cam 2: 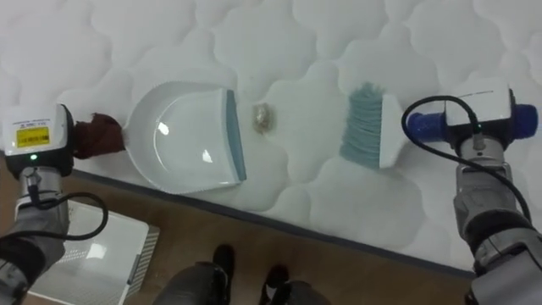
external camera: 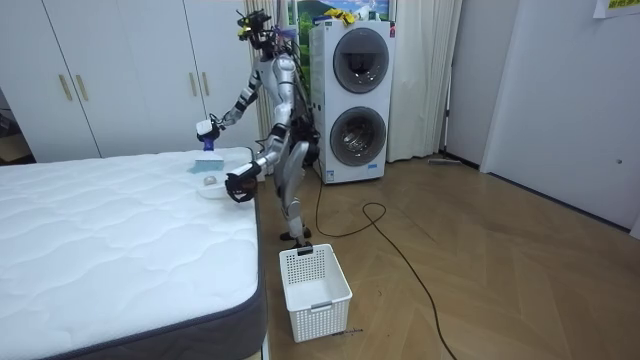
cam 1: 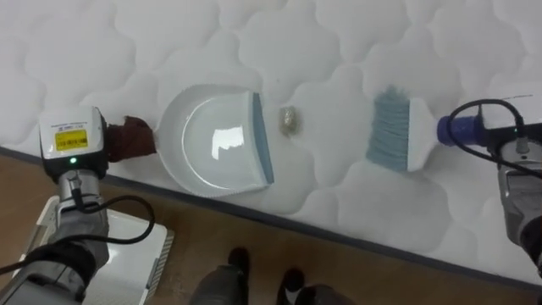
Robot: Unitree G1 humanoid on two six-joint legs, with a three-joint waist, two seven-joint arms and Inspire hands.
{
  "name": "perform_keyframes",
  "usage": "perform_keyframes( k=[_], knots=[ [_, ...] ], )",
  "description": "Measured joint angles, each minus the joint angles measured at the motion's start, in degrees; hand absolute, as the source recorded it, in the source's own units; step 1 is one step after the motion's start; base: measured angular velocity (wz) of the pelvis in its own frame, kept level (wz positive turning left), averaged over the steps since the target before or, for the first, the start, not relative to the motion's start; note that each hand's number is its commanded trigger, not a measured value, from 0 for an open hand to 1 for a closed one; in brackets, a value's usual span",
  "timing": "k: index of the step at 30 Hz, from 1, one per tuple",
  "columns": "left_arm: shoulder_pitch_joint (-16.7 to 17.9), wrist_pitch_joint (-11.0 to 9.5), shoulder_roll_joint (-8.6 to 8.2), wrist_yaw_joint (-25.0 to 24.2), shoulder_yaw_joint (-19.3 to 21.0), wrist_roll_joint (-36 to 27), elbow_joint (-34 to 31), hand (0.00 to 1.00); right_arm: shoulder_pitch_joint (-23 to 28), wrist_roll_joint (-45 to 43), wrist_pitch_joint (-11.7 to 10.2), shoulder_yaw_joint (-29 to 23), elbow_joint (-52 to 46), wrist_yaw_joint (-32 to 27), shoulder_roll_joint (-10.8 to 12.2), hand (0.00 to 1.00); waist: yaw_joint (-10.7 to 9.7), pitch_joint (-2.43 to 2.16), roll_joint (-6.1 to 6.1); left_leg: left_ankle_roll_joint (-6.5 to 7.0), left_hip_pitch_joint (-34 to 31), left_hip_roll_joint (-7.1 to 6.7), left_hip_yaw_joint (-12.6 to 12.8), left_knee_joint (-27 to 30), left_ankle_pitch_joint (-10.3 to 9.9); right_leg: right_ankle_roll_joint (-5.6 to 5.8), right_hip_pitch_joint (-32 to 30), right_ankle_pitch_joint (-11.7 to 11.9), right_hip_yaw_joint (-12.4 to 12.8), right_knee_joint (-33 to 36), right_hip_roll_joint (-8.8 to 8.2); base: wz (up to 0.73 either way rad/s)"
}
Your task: Clean bed
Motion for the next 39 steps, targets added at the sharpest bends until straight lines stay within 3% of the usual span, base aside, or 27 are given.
perform_keyframes(
  k=[4, 9, 16, 32, 39],
  knots=[
    [0.0, 0.04, 0.72, -1.22, 0.11, -0.07, -0.07, 1.0, 0.0, -0.32, 0.08, 1.13, -0.52, 0.64, 0.35, 1.0, 0.16, 0.06, -0.1, -0.13, 0.35, 0.92, -0.01, -1.04, 0.08, 0.0, 1.24, 1.56, -0.15, -2.84, 1.47, -0.08],
    [0.0, 0.07, 1.07, -2.38, 0.13, -0.07, -0.53, 1.0, 0.01, -0.64, 0.91, 1.13, -0.79, 1.32, 0.82, 1.0, 0.14, 0.11, -0.17, -0.21, 0.31, 1.14, -0.13, -1.26, 0.03, 0.01, 1.56, 1.88, -0.24, -3.81, 1.89, 0.0],
    [0.08, 0.43, 0.71, -2.56, 0.11, -0.11, -0.43, 1.0, 0.06, -0.58, 2.09, 1.42, -1.01, 1.78, 2.21, 1.0, 0.13, 0.43, -0.56, -0.32, 1.36, 1.2, -0.19, -1.71, 0.08, 0.0, 2.75, 2.25, -0.4, -4.62, 2.06, 0.0],
    [0.16, 0.86, 0.39, -2.52, 0.03, -0.07, -1.7, 1.0, 0.07, -0.41, 2.51, 2.82, -1.74, 1.65, 3.67, 1.0, 0.17, 0.44, -0.53, -0.59, 1.42, 1.15, -0.32, -3.03, 0.36, -0.01, 2.97, 2.56, -1.56, -5.85, 2.06, 0.0],
    [1.07, 0.9, -0.33, -2.44, -0.35, -0.12, -3.11, 1.0, 0.12, -1.31, 2.48, 4.1, -4.48, 1.41, 5.71, 1.0, 0.08, 0.44, -0.49, -0.71, 2.24, 0.97, -0.43, -3.34, 0.44, -0.01, 3.62, 2.55, -1.65, -5.83, 2.01, 0.0]
  ],
)
